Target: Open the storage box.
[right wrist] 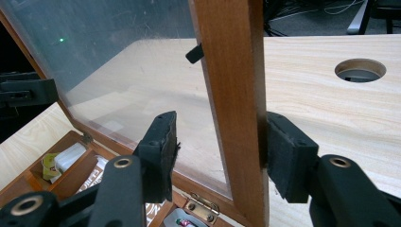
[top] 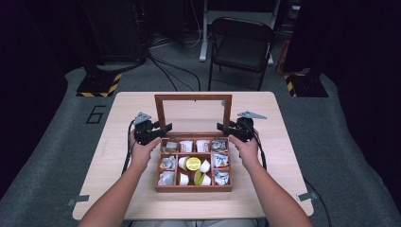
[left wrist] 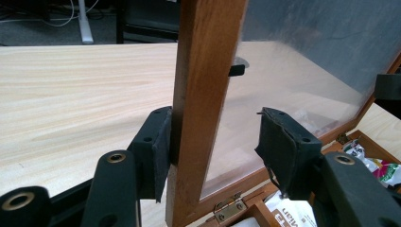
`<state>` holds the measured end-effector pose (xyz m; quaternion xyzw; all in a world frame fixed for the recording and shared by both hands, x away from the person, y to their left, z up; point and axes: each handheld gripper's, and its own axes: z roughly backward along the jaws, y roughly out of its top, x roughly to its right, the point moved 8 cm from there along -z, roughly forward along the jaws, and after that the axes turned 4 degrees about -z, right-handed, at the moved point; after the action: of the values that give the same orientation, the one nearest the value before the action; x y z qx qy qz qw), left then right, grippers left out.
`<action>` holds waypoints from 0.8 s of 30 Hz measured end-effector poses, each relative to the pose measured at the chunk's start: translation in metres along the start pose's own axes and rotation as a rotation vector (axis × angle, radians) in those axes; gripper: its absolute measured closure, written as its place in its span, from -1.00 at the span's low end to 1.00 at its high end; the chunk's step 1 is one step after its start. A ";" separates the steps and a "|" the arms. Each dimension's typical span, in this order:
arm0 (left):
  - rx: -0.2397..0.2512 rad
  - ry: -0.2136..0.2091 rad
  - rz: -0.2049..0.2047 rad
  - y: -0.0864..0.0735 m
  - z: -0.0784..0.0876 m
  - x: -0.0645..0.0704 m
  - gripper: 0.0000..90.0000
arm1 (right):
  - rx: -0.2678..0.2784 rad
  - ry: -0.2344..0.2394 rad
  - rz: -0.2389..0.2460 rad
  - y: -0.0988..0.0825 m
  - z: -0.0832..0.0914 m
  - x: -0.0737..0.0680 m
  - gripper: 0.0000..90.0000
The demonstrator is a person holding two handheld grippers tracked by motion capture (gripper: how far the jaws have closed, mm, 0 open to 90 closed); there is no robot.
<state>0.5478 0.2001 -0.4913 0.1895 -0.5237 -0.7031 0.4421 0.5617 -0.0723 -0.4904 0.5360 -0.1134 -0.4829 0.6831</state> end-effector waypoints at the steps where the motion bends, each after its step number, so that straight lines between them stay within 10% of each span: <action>1: 0.007 0.000 0.001 0.000 0.000 0.000 0.02 | 0.000 -0.002 0.004 0.000 0.000 -0.001 0.03; 24: -0.013 -0.014 0.010 -0.005 0.001 -0.003 0.03 | 0.015 -0.007 0.005 -0.007 0.002 -0.001 0.06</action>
<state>0.5463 0.2032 -0.4960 0.1793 -0.5230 -0.7057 0.4432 0.5559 -0.0727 -0.4947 0.5391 -0.1208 -0.4821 0.6799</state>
